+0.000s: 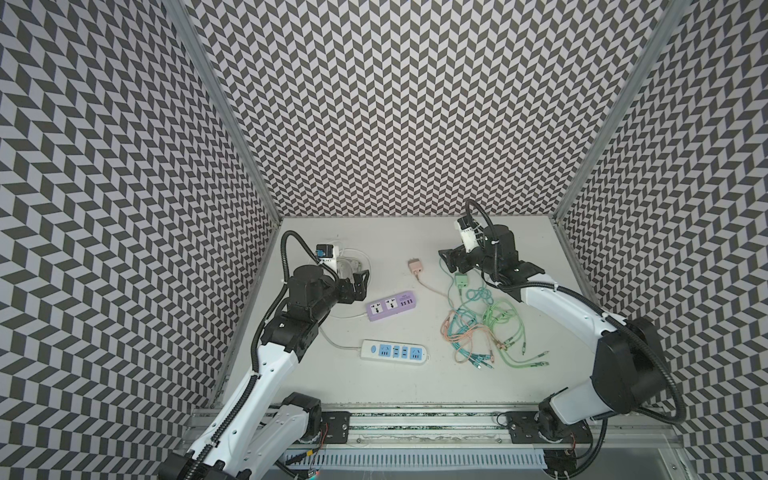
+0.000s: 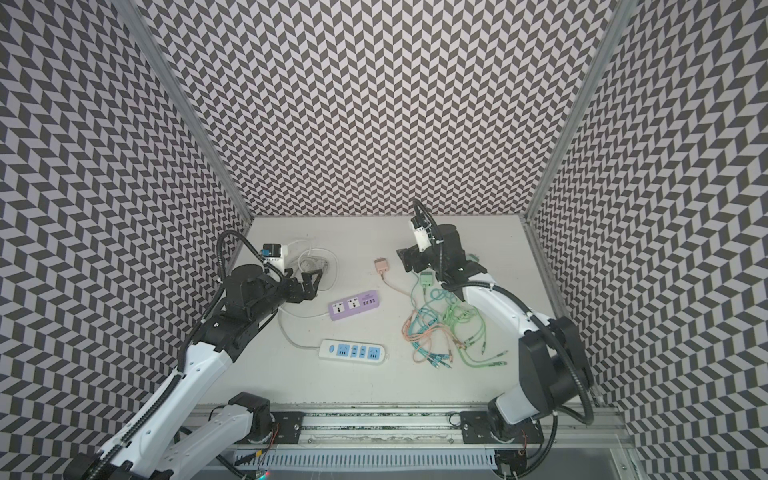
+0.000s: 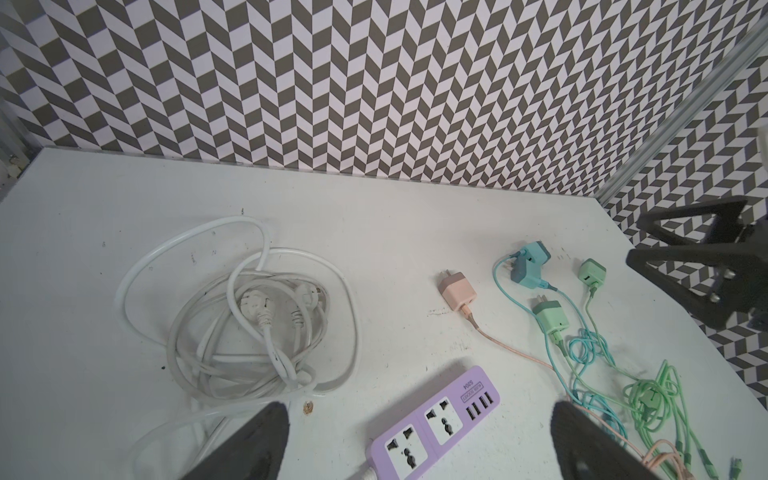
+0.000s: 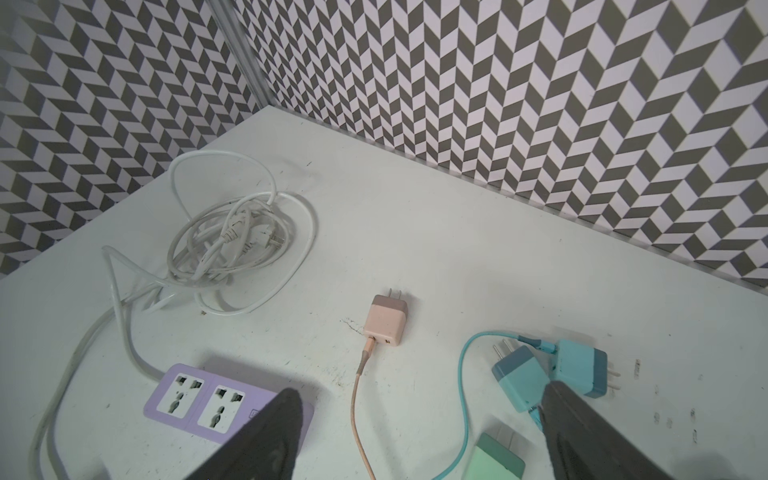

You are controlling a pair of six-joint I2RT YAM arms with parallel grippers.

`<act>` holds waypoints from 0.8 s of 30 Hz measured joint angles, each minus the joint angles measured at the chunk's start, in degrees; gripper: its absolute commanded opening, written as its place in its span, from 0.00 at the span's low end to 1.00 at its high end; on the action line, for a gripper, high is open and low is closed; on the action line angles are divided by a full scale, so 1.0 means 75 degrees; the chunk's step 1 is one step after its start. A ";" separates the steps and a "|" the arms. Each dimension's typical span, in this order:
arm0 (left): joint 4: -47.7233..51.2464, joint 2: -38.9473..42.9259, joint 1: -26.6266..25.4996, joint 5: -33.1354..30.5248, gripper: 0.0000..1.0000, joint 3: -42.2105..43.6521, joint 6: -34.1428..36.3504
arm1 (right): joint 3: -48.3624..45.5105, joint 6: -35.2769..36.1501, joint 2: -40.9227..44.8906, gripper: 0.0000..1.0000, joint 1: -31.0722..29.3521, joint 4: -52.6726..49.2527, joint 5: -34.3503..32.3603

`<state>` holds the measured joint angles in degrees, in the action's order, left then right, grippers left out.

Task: Insert the plug
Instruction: 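Move the right gripper toward the pink charger while the left gripper rises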

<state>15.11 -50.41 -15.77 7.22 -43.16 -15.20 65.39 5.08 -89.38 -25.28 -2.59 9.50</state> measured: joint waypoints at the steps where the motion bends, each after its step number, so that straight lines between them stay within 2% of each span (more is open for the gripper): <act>1: 0.0009 0.0082 0.0000 0.0003 0.99 0.0064 -0.0015 | 0.0157 0.0020 -0.0207 0.89 -0.0055 0.0003 0.0023; 15: 0.0230 0.0947 0.0000 0.0221 0.99 0.0449 -0.0347 | 0.2518 -0.0119 -0.3147 0.83 -0.0216 -0.0198 -0.0119; 24: 0.0353 0.1096 0.0000 0.0539 0.99 0.0629 -0.0525 | 0.3311 -0.0478 -0.4258 0.81 -0.0262 -0.0522 -0.0245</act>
<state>17.76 -42.19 -15.77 11.27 -38.44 -19.14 90.21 1.50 -121.32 -27.24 -6.50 7.66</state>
